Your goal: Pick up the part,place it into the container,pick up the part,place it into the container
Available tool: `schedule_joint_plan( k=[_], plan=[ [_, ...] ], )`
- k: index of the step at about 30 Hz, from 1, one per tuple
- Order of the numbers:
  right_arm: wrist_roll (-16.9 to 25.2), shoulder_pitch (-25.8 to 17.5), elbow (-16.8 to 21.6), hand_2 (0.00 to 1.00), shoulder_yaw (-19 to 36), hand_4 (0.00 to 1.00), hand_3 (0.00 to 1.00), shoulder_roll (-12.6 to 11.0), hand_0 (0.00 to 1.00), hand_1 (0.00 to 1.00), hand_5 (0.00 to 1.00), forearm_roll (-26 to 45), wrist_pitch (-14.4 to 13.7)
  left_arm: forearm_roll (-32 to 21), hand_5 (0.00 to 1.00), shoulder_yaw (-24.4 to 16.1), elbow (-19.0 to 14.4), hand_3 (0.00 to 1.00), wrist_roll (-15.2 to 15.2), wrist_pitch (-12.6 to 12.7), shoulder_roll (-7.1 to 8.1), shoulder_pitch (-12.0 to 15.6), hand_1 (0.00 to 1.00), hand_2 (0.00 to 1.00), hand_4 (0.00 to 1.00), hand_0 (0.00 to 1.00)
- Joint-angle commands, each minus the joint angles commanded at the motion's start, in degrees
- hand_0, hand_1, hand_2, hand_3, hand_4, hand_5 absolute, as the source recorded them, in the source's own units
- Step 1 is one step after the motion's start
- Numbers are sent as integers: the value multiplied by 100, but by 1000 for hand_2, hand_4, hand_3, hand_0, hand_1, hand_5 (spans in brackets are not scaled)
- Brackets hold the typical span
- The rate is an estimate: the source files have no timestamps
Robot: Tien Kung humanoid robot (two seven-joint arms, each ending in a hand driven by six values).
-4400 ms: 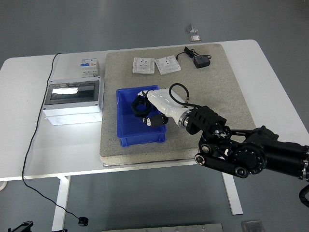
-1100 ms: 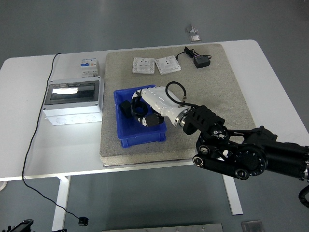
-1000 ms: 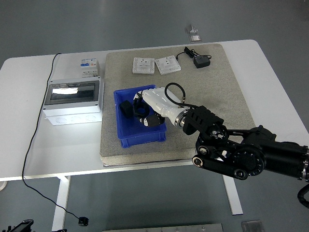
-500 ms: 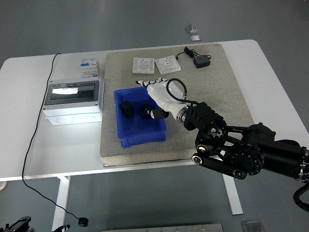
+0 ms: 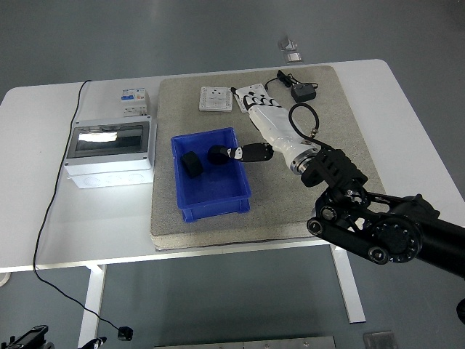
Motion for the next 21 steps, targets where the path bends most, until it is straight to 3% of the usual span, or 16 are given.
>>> schedule_joint_plan(
  k=[2,3,8,9,14,15,20,21],
  plan=[
    [206,-299,200,969,394,875,998,-249,998,998,469,324,146,-57,998,9,9,810,0,-12,-6,31,734,719,951,741],
    [330,-473,293,962,615,959,998,-392,998,998,574,516,212,-84,998,-4,16,815,0,-38,-9,46,733,719,962,742],
    [995,-1245,454,962,1534,959,998,-937,998,998,574,1453,354,-224,998,-50,52,815,0,-181,-16,95,733,719,962,742],
    [1172,-1422,456,847,1749,968,877,-979,910,874,721,1677,342,-243,998,-44,56,827,0,-184,-22,101,739,721,993,749],
    [1984,-2053,316,847,2663,968,877,-933,910,874,721,2693,201,-363,998,44,67,827,0,-138,-44,88,739,721,993,749],
    [2149,-2138,239,750,2831,969,737,-919,826,762,776,2899,181,-369,781,54,73,839,0,-134,-41,67,742,772,875,746],
    [2848,-2313,-14,750,3542,969,737,-878,826,762,776,3858,130,-332,781,52,97,839,-20,-150,-12,-13,742,772,875,746],
    [2954,-2330,-44,696,3653,969,695,-875,774,637,766,3993,123,-346,658,53,98,844,-26,-149,-5,-15,744,791,814,742]
  ],
)
